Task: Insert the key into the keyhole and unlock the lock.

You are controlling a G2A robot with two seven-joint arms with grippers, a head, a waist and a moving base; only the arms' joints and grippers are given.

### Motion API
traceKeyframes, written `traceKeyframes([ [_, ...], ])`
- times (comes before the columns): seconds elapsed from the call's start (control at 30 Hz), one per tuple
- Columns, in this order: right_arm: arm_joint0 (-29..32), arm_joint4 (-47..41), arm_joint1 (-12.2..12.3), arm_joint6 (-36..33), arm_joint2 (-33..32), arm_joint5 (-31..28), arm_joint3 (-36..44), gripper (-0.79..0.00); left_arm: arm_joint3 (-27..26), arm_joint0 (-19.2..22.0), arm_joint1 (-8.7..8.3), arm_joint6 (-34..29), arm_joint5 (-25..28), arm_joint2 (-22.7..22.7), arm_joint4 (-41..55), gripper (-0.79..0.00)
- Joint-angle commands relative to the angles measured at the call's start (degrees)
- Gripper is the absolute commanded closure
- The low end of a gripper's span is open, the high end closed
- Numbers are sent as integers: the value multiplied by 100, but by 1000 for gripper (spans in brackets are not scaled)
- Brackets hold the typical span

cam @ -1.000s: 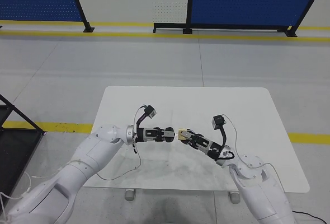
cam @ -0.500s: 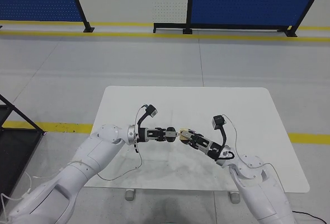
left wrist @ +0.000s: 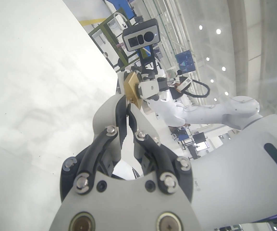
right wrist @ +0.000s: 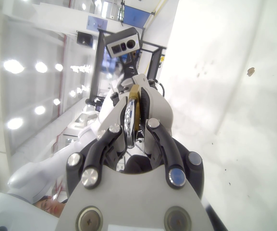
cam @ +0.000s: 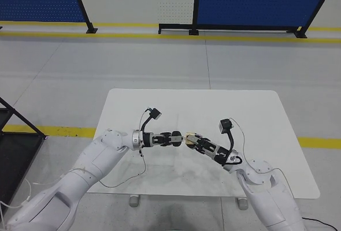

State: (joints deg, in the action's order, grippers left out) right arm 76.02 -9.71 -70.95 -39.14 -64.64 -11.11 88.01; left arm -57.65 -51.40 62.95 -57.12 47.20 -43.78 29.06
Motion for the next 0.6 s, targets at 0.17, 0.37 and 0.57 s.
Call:
traceKeyframes([
  [0.17,0,0,0,0,0,0,0,0,-13,10,-47,504,501,77,-541,0],
  [0.37,0,0,0,0,0,0,0,0,14,27,-75,923,920,159,-1068,0],
  [0.57,0,0,0,0,0,0,0,0,-24,19,-78,1168,1080,89,-1443,0],
])
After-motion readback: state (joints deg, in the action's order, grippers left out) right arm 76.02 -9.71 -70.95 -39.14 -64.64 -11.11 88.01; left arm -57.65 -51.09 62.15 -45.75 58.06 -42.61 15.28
